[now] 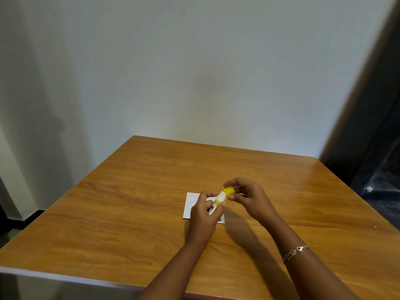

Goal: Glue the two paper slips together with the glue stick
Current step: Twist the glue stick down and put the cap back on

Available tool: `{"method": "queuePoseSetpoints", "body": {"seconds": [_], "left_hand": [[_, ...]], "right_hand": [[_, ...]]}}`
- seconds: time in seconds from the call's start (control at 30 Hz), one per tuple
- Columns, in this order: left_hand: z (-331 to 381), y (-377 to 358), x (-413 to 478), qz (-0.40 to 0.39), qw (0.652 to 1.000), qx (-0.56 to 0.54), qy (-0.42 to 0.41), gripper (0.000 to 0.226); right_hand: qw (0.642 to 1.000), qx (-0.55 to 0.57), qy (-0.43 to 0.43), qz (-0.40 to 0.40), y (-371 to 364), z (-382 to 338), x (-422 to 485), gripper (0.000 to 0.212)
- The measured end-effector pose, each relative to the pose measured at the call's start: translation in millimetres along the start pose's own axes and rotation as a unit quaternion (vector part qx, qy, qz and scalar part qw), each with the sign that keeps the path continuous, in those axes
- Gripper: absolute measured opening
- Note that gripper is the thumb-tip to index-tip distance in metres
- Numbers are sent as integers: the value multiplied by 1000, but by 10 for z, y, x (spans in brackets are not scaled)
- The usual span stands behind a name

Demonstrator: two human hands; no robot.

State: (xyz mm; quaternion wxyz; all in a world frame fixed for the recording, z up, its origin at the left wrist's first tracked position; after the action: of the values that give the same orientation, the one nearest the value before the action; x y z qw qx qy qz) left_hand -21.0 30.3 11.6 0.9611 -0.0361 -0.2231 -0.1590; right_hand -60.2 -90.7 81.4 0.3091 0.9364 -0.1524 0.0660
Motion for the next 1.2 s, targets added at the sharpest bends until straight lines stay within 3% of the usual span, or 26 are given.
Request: {"method": "queuePoseSetpoints", "body": {"seconds": [0.27, 0.77, 1.2], "left_hand": [[15, 11, -5, 5, 1000, 13, -1, 16], [19, -45, 3, -18, 1000, 10, -9, 15], [12, -54, -11, -21, 1000, 10, -1, 18]], "right_hand": [[999, 20, 7, -36, 24, -19, -1, 29], [995, -43, 50, -80, 43, -165, 57, 26], [962, -213, 105, -131, -60, -219, 81, 26]]}}
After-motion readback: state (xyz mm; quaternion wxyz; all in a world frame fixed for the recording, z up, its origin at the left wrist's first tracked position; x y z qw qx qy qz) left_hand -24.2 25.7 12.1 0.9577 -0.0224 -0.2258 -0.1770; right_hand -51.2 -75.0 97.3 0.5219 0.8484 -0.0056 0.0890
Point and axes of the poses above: each hand's wrist, its own x-axis towards the middle knuckle, its own y-axis out of the back of the hand, z = x × y, the point moved 7 cm from there along x, towards the middle knuckle, and after that the axes turned 5 degrees about -y, right-handed, at the moved point
